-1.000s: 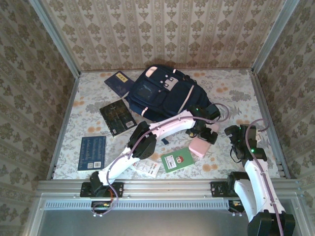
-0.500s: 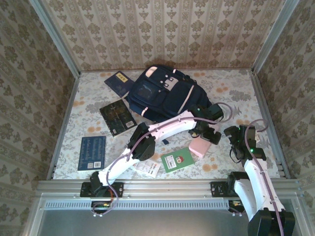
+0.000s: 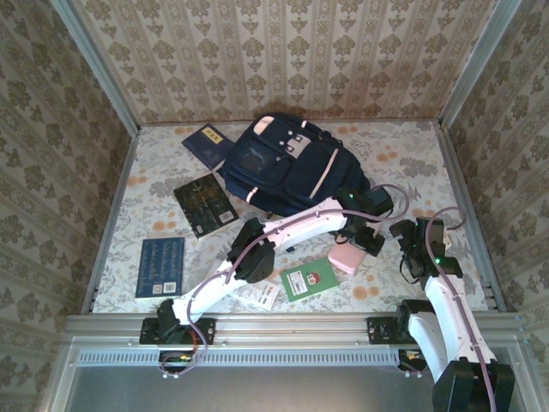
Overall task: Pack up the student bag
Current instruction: Pick up the glasses case from the middle-right of the table.
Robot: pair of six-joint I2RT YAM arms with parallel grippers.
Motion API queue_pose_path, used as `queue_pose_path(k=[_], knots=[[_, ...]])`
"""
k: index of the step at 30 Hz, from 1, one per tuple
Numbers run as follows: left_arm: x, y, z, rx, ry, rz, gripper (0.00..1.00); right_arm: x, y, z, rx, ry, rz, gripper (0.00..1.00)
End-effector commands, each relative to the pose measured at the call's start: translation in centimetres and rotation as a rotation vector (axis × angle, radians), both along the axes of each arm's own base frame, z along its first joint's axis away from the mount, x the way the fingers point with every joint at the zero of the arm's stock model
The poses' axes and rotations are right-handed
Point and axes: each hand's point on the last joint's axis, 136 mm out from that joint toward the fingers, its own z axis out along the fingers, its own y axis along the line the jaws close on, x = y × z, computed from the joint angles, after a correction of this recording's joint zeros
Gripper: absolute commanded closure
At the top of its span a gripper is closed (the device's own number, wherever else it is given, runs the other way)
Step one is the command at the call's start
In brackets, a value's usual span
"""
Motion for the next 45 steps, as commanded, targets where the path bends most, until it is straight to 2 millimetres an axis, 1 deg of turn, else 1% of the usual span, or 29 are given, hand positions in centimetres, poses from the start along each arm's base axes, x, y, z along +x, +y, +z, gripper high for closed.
queue_pose_path(k=[1, 5, 11, 15, 18, 22, 25, 30, 36, 41, 45], knots=[[0.0, 3.4, -3.6, 0.185, -0.010, -0.006, 0.00, 0.0, 0.2, -0.4, 0.017, -0.003, 0.002, 0.00], [0.0, 3.5, -3.3, 0.199, -0.040, -0.023, 0.00, 0.1, 0.3, -0.5, 0.026, -0.004, 0.002, 0.00], [-0.1, 4.3, -4.9, 0.253, -0.041, -0.029, 0.00, 0.1, 0.5, -0.5, 0.035, -0.005, 0.008, 0.00], [0.3, 4.8, -5.2, 0.287, -0.077, -0.036, 0.00, 0.2, 0.5, -0.5, 0.036, -0.006, 0.011, 0.00], [0.8, 4.9, -4.3, 0.297, -0.114, -0.048, 0.00, 0.2, 0.6, -0.5, 0.040, -0.009, 0.014, 0.00], [1.1, 4.4, -1.6, 0.258, -0.167, -0.074, 0.00, 0.4, 0.7, -0.4, 0.044, -0.012, 0.016, 0.01], [1.2, 4.2, -0.3, 0.233, -0.178, -0.083, 0.00, 0.6, 0.8, -0.5, 0.051, -0.012, 0.020, 0.00], [1.0, 4.2, 0.2, 0.223, -0.173, -0.105, 0.00, 0.6, 1.0, -0.7, 0.057, -0.007, 0.026, 0.00], [1.1, 4.3, -0.2, 0.213, -0.150, -0.123, 0.00, 0.6, 1.1, -0.8, 0.061, -0.008, 0.030, 0.00], [1.6, 4.8, -1.7, 0.213, -0.114, -0.131, 0.00, 0.6, 1.2, -1.2, 0.069, -0.010, 0.036, 0.00], [1.1, 4.6, -3.2, 0.206, -0.075, -0.166, 0.00, 0.5, 1.3, -1.5, 0.071, -0.008, 0.036, 0.00]])
